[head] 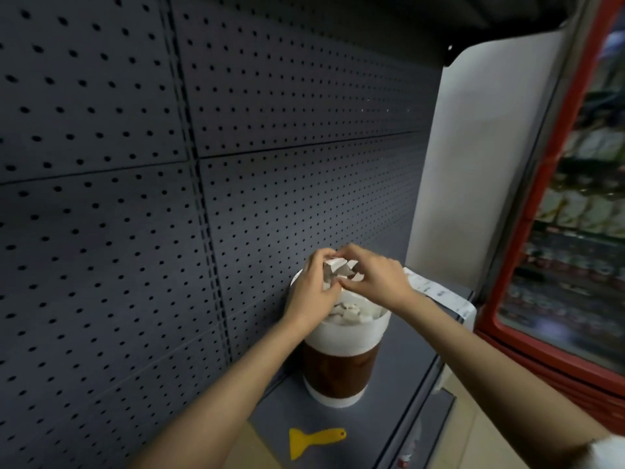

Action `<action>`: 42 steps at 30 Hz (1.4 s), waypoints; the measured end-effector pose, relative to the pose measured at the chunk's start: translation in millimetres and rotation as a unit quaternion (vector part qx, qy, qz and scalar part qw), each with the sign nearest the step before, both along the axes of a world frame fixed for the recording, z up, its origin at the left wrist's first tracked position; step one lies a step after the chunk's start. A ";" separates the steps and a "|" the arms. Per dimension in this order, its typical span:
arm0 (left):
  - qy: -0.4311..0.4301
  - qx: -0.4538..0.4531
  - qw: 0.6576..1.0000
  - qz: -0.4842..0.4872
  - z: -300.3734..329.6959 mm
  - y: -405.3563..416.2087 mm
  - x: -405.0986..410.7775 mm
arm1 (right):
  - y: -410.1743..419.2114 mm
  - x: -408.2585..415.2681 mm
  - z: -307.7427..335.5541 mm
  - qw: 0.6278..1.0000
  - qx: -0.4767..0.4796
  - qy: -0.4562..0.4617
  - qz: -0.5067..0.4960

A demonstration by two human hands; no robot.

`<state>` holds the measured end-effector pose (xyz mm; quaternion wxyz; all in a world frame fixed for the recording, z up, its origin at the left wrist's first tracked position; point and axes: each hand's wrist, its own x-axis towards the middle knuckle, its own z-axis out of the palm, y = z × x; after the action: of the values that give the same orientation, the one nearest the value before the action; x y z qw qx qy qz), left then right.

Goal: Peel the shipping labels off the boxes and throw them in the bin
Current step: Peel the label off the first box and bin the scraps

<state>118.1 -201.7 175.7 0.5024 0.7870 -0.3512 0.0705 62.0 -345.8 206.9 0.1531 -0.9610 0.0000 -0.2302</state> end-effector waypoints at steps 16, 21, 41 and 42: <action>-0.062 0.036 0.993 0.093 -8.4 -11.3 26.7 | -79.6 36.7 -10.5 0.995 -0.013 -0.015 -0.101; -0.090 0.136 0.976 0.143 -14.9 6.4 37.4 | -75.9 47.6 -21.3 0.997 -0.051 0.008 -0.061; -0.115 0.194 0.961 0.160 -34.8 9.4 24.5 | -44.1 77.0 -74.6 0.960 -0.180 0.207 0.056; -0.118 0.194 0.960 0.162 -34.6 11.7 24.4 | -44.1 75.5 -69.7 0.966 -0.170 0.186 0.055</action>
<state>142.5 -190.0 141.1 0.2768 0.9017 -0.2830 0.1740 137.5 -389.9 137.2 -0.0023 -0.9973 -0.0639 -0.0355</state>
